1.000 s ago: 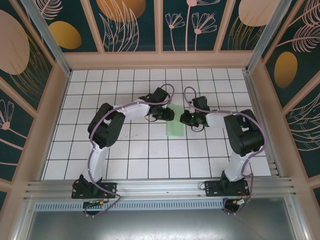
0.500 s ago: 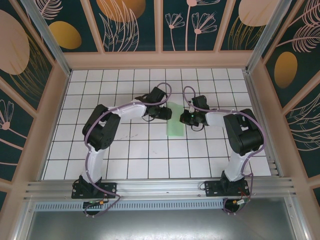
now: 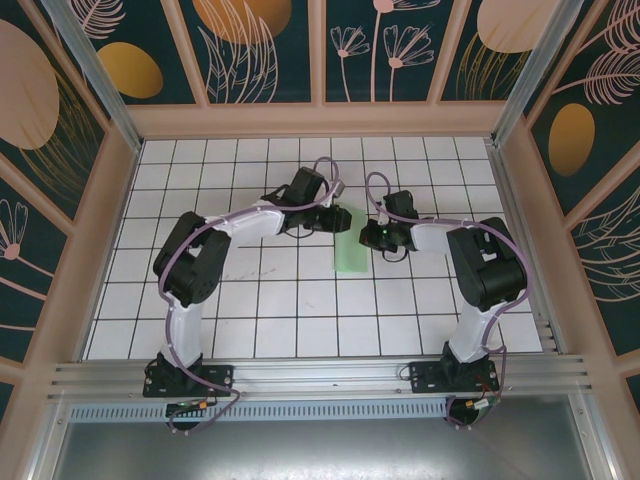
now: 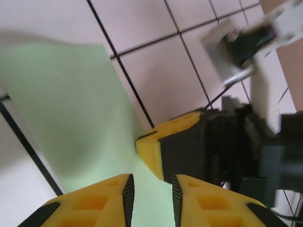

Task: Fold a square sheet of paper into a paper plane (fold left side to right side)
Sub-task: Hold the square sheet of paper at the center of the table, then first fold the square sheet of paper in half at the center of the table.

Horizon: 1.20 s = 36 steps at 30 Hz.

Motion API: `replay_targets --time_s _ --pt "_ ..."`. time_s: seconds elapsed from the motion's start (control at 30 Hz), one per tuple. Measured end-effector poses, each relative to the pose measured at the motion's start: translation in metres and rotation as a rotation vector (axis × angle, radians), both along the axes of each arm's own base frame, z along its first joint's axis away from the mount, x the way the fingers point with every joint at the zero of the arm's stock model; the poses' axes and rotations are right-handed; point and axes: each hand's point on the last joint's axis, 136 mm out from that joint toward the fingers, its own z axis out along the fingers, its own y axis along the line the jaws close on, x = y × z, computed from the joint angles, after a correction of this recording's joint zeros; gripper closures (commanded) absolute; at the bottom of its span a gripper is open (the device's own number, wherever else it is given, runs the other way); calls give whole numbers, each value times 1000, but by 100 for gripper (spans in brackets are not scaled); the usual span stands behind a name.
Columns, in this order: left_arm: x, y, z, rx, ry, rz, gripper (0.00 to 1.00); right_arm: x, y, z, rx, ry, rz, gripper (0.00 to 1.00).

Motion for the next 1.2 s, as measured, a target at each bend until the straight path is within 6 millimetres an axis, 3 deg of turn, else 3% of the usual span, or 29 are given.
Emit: replay_targets --time_s 0.1,0.33,0.73,1.03,1.2 --pt "-6 -3 -16 -10 50 -22 69 0 0 0 -2 -2 3 99" --pt "-7 -2 -31 10 69 -17 70 0 0 0 -2 -2 4 99" --pt "-7 16 -62 112 80 40 71 0 -1 0 -11 1 9 99" --pt "-6 20 -65 140 55 42 73 0 -1 0 -21 0 23 99" --pt "-8 37 -64 173 46 69 75 0 -1 0 -22 -2 25 99"
